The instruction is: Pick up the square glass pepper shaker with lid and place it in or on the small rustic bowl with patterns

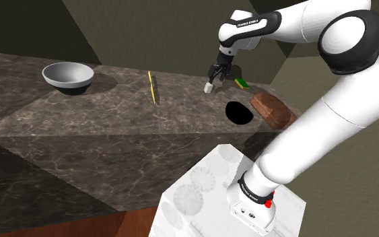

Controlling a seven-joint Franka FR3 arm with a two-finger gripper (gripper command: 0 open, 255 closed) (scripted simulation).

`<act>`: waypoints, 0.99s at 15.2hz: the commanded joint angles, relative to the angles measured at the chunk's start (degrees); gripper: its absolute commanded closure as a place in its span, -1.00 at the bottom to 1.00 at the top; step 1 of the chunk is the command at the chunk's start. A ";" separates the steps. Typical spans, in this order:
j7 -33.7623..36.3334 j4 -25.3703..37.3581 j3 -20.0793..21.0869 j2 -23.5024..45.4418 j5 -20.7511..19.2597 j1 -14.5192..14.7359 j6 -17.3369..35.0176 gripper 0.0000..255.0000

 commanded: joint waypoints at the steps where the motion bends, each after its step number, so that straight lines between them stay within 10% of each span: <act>1: -2.87 3.14 -1.24 4.30 1.79 -0.50 1.44 -1.00; 15: -15.68 23.81 -1.98 27.94 13.89 -7.66 4.68 -1.00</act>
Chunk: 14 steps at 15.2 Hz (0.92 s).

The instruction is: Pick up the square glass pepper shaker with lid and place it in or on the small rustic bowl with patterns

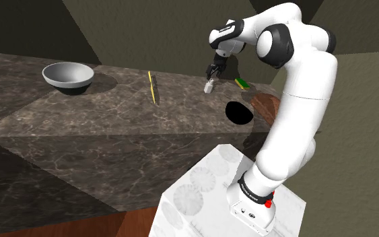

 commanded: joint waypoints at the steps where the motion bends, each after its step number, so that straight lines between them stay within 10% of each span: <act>1: -0.46 -0.29 0.21 1.00 0.57 -0.32 1.24 -1.00; 12: -0.96 -1.09 0.59 2.44 1.38 -0.64 3.35 -1.00; 13: -0.96 -1.09 0.59 2.44 1.38 -0.64 3.35 1.00; 14: -0.96 -1.09 0.59 2.44 1.38 -0.64 3.35 1.00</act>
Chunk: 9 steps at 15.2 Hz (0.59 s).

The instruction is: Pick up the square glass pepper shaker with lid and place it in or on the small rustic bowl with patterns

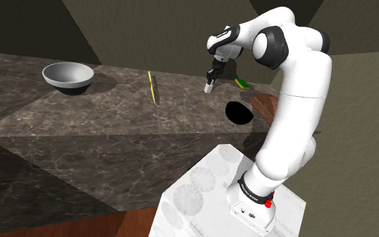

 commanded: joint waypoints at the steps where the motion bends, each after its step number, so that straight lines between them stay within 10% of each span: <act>1: 0.00 0.00 0.00 0.00 0.00 0.00 -0.01 1.00; 9: 0.12 0.30 -0.10 -0.34 -0.20 0.07 -0.62 1.00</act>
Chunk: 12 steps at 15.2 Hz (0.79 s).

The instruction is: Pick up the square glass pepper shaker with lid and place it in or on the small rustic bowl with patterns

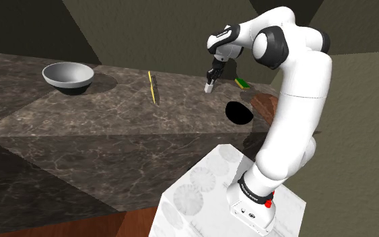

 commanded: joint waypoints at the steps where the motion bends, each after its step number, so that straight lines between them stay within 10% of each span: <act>1: 0.20 0.35 -0.18 -0.62 -0.35 0.13 -0.92 1.00; 12: 1.32 4.92 -1.02 -3.59 -2.16 0.53 -8.16 1.00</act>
